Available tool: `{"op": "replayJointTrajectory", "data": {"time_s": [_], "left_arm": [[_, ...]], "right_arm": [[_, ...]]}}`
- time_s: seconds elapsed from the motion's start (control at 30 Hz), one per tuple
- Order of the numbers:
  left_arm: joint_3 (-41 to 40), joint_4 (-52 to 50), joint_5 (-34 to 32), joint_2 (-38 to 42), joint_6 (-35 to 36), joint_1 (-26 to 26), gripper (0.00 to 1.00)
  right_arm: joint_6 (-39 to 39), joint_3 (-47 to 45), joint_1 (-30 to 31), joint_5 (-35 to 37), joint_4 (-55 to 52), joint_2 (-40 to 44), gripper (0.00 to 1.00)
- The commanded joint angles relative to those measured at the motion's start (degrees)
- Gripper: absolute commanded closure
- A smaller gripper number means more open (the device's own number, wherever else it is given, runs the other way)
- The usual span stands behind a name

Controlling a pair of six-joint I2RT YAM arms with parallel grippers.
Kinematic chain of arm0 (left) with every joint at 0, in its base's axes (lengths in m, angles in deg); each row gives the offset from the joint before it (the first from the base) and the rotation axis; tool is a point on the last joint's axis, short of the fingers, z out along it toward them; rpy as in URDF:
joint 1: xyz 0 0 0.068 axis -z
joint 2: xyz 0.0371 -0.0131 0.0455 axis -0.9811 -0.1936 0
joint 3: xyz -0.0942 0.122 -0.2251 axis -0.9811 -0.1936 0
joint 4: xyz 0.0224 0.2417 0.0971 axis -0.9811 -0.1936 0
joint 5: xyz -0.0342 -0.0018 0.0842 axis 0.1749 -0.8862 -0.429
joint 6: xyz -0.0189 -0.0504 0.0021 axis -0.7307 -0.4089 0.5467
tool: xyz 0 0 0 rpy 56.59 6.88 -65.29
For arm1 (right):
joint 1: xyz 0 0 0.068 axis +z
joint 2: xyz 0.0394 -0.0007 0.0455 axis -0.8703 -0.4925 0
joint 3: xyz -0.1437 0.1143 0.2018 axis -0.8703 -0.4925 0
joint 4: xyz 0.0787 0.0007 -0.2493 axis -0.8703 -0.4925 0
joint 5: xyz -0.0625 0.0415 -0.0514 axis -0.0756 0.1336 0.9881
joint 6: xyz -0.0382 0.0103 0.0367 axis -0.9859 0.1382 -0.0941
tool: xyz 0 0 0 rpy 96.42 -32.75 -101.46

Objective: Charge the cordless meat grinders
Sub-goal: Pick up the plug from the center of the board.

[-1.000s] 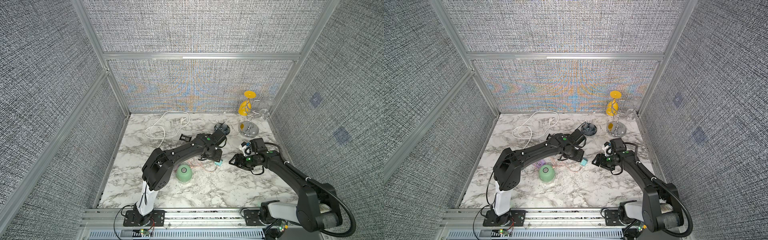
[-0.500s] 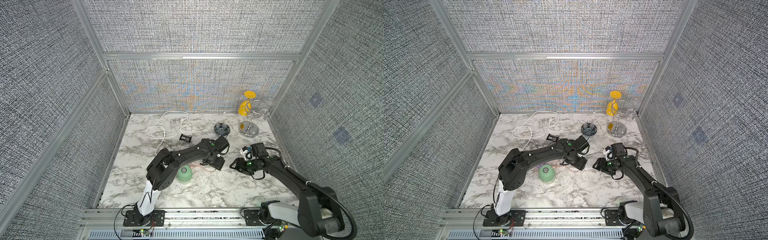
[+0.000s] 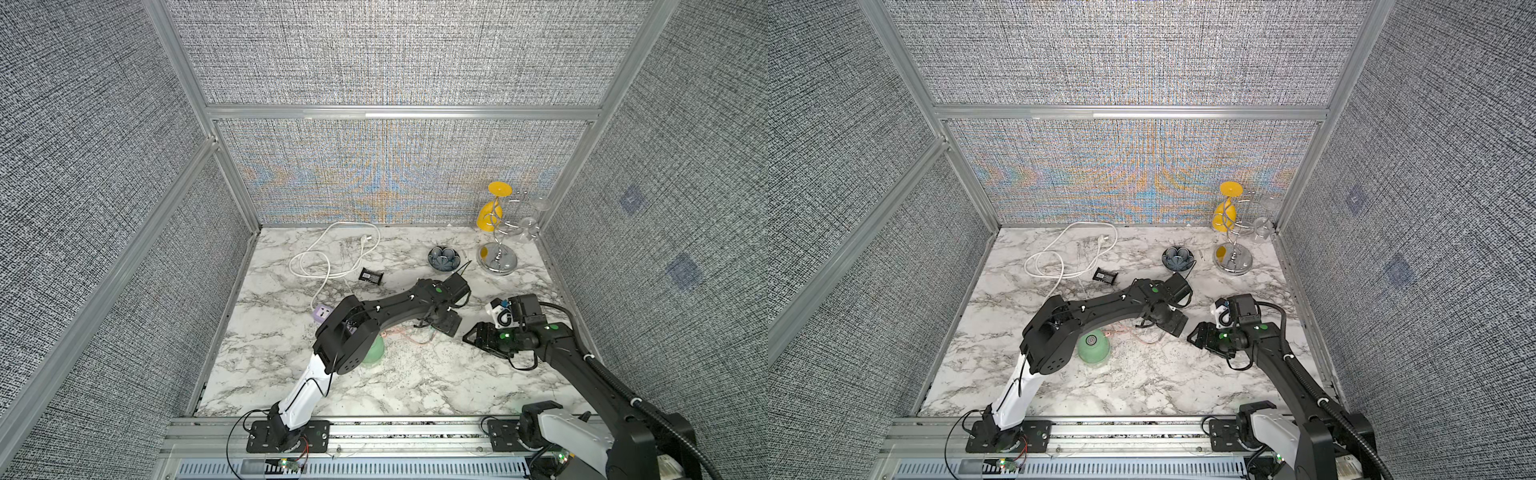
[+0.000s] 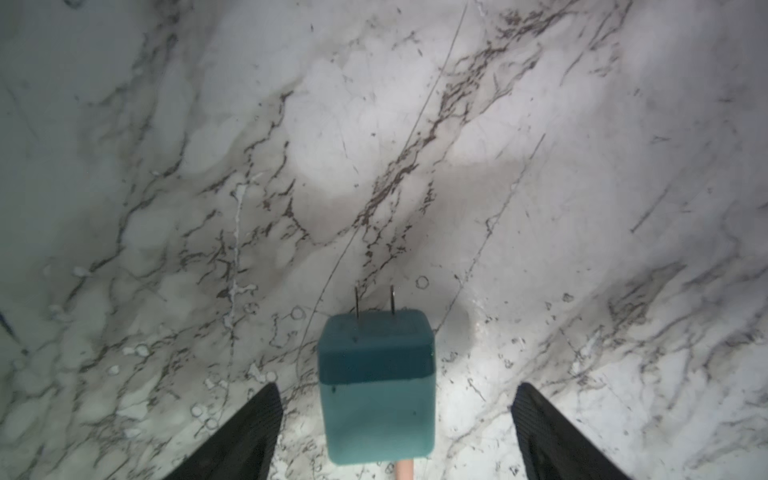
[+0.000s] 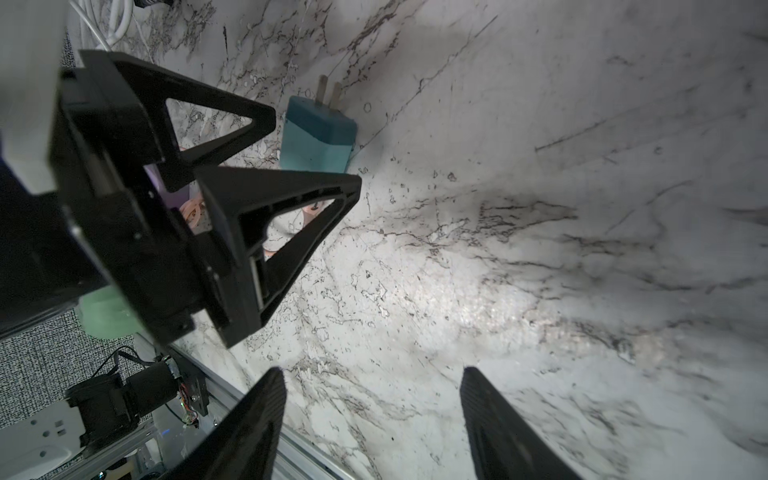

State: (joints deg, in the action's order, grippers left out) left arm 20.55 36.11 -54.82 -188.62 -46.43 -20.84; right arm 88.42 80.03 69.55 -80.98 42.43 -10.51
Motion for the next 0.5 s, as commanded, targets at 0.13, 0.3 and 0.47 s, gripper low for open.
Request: {"op": "replayJointTrajectory", "data": {"time_s": [0.13,0.3,0.47], "left_arm": [[3.45,-4.94,-0.24,-2.7,-0.3,-0.09,0.23],[4.39,-5.95,-0.72,-3.72,-0.79,-0.14,0.3],[6.13,-7.37,-0.23,-5.13,-1.13,-0.09,0.42]], "right_arm": [[0.05,0.21,-0.08,0.62,-1.75,1.73,0.3],[0.01,0.89,-0.18,0.8,-1.94,2.43,0.3],[0.01,1.85,-0.17,0.5,-1.94,2.35,0.3]]}}
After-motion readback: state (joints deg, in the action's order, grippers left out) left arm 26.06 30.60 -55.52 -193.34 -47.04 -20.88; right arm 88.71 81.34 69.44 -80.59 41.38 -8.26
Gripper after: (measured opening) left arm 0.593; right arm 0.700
